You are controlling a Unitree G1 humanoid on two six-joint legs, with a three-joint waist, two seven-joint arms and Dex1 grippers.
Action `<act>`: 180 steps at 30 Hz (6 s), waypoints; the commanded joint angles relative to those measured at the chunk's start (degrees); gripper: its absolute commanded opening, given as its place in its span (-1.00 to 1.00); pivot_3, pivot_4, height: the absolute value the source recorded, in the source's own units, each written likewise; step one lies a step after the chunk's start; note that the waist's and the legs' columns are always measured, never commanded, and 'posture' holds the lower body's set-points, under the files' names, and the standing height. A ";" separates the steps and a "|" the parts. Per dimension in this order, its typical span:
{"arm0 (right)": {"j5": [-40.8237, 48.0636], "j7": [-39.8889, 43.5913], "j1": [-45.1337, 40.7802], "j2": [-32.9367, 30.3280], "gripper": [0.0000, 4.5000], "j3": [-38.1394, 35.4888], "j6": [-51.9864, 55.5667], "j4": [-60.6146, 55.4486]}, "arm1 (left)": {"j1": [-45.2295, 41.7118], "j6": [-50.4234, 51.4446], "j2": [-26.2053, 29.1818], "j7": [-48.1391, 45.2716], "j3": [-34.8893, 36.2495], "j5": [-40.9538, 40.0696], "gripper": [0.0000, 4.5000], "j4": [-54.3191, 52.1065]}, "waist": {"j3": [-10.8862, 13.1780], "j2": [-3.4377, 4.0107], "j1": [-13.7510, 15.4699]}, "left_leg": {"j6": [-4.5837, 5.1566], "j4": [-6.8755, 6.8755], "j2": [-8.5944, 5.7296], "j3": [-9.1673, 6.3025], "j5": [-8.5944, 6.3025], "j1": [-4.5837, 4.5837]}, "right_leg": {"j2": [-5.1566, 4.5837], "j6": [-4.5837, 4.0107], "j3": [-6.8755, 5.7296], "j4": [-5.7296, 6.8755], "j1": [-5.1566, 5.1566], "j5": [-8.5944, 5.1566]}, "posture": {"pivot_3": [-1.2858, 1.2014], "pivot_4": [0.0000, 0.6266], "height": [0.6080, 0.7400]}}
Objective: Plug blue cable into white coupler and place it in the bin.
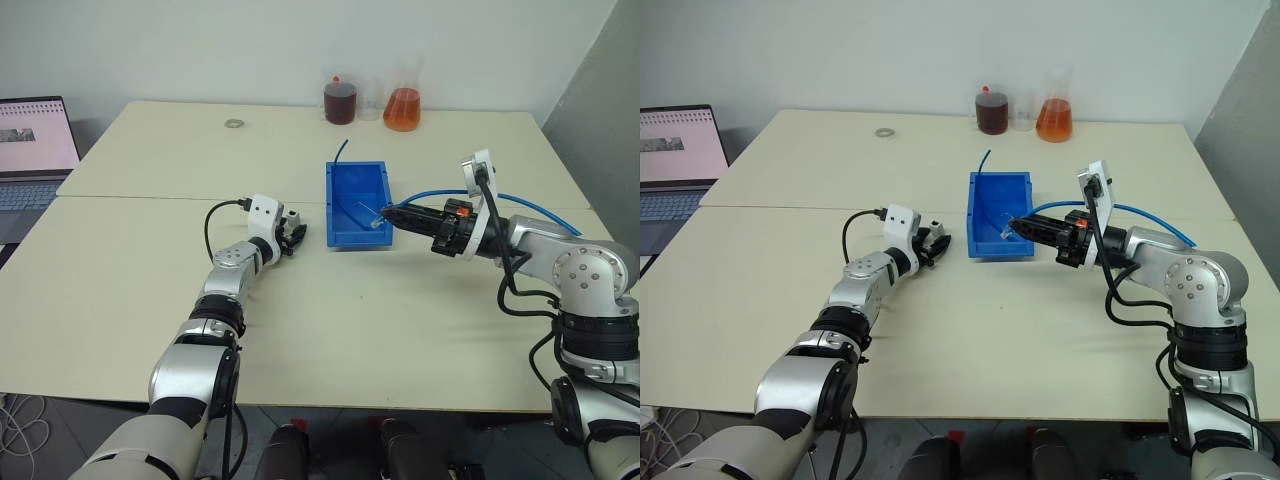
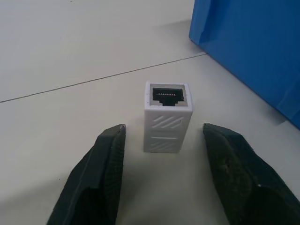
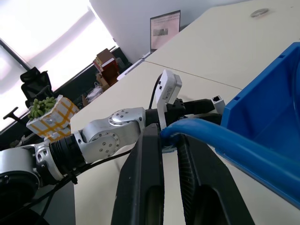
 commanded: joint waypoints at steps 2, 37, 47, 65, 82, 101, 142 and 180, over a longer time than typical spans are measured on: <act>1.05 -0.18 -0.10 -0.19 -0.93 -1.98 -0.26 -2.21 | -1.05 -1.06 -0.76 -0.20 -0.17 1.02 -0.33 2.38 | 0.00 0.00 0.00 | 0.00 0.00 0.00 0.00 0.00 0.00 | 0.00 0.00 0.00 0.00 0.00 0.00 | 0.03 -0.52 1.00; -14.79 11.31 -0.71 -3.42 -0.93 15.80 -11.87 -6.69 | 21.72 -5.23 10.61 -42.13 -14.16 -2.30 -0.66 -35.19 | 0.02 0.04 -0.29 | 0.00 0.03 0.12 0.00 0.00 0.06 | 0.12 -0.18 -0.01 0.28 -0.10 -0.12 | 0.03 -0.52 1.00; -28.72 17.68 0.98 -2.86 -0.93 26.28 -24.72 -4.91 | 18.23 -15.74 6.53 -44.54 -15.63 -0.33 -0.66 -23.61 | 0.01 0.05 -0.32 | 0.01 0.06 0.10 0.00 0.00 0.09 | 0.10 -0.18 -0.01 0.33 -0.09 -0.12 | 0.03 -0.52 1.00; -42.55 24.26 1.37 0.81 -0.93 31.20 -38.57 7.20 | 19.50 -12.24 6.45 -48.03 -15.04 -2.17 -0.66 -26.59 | 0.01 0.05 -0.34 | 0.00 0.06 0.10 -0.01 0.00 0.14 | 0.11 -0.19 -0.01 0.38 -0.08 -0.12 | 0.03 -0.52 1.00; -46.82 29.69 0.07 2.02 -0.93 32.36 -40.50 12.32 | 19.34 -10.45 6.80 -46.96 -14.43 -1.90 -0.66 -27.95 | 0.00 0.06 -0.37 | 0.00 0.06 0.10 -0.01 0.00 0.18 | 0.11 -0.19 -0.01 0.43 -0.06 -0.12 | 0.03 -0.52 1.00; -55.48 29.99 -0.95 5.51 -0.93 36.76 -47.24 24.25 | 18.95 -9.65 6.95 -44.95 -13.75 -2.07 -0.66 -28.34 | -0.14 0.07 -0.61 | 0.04 0.10 0.10 0.01 0.03 0.47 | 0.14 -0.20 0.05 0.75 0.05 -0.12 | 0.03 -0.52 1.00; -43.88 4.69 -32.32 15.29 -0.94 8.27 -27.04 51.25 | 30.05 46.24 6.94 0.86 3.59 -21.22 1.00 -88.87 | -0.13 0.07 -1.83 | 0.10 -0.05 0.11 0.06 0.10 0.11 | 0.08 -0.22 0.13 0.55 -0.24 -0.12 | 0.03 -0.52 1.00; -44.17 1.46 -2.90 5.89 0.96 3.57 -14.15 1.13 | 34.22 43.46 8.02 9.12 4.20 -16.93 1.00 -89.47 | -0.12 0.06 -0.43 | -0.02 -0.16 0.10 -0.04 0.04 0.00 | -0.01 -0.21 0.06 0.20 -0.17 -0.12 | 0.03 -0.52 1.00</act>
